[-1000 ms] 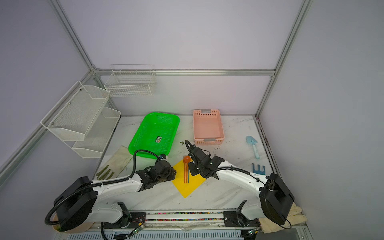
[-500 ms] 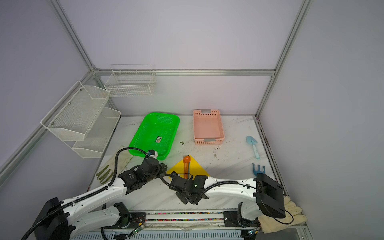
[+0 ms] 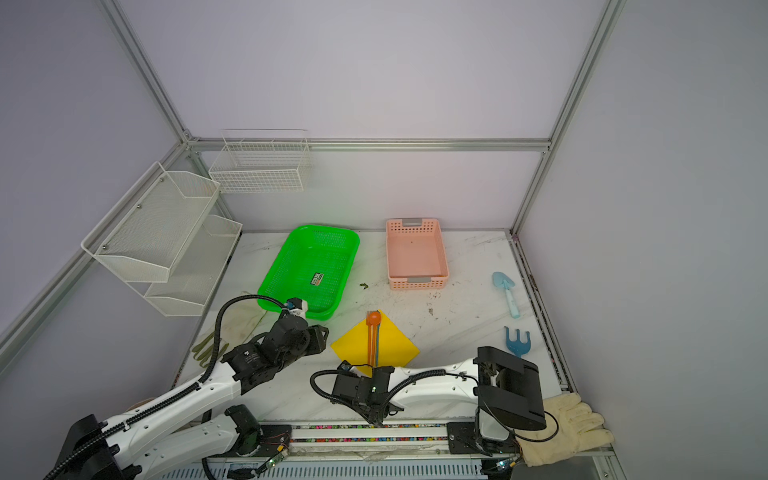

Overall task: Place the utensils on the paper napkin and roll it up
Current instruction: 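Move the right gripper to the napkin corner nearest the robot and pinch it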

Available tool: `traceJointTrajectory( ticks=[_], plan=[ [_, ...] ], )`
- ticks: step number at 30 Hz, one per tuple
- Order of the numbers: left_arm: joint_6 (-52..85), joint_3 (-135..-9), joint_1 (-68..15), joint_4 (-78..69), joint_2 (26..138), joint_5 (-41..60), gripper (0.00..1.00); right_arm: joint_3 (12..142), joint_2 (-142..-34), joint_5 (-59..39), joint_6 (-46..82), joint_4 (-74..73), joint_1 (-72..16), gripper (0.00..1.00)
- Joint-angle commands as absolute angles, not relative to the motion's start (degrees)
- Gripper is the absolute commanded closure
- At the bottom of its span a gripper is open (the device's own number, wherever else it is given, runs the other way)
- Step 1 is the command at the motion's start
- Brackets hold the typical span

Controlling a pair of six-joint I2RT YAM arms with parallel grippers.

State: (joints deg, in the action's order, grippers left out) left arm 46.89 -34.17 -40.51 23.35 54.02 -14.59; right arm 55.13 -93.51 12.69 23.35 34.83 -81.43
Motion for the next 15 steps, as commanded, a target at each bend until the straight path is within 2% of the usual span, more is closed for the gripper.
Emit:
traceJointTrajectory(
  ticks=[1, 15],
  plan=[
    [45.97, -33.67, -39.90, 24.59, 52.18, -15.91, 0.54, 55.71, -94.83, 14.55, 22.68, 36.61, -81.39, 0.57],
    [46.05, -32.17, -38.08, 26.42, 48.17, -15.91, 0.55, 59.13, -99.71, 16.80, 20.73, 35.39, -81.12, 0.60]
  ],
)
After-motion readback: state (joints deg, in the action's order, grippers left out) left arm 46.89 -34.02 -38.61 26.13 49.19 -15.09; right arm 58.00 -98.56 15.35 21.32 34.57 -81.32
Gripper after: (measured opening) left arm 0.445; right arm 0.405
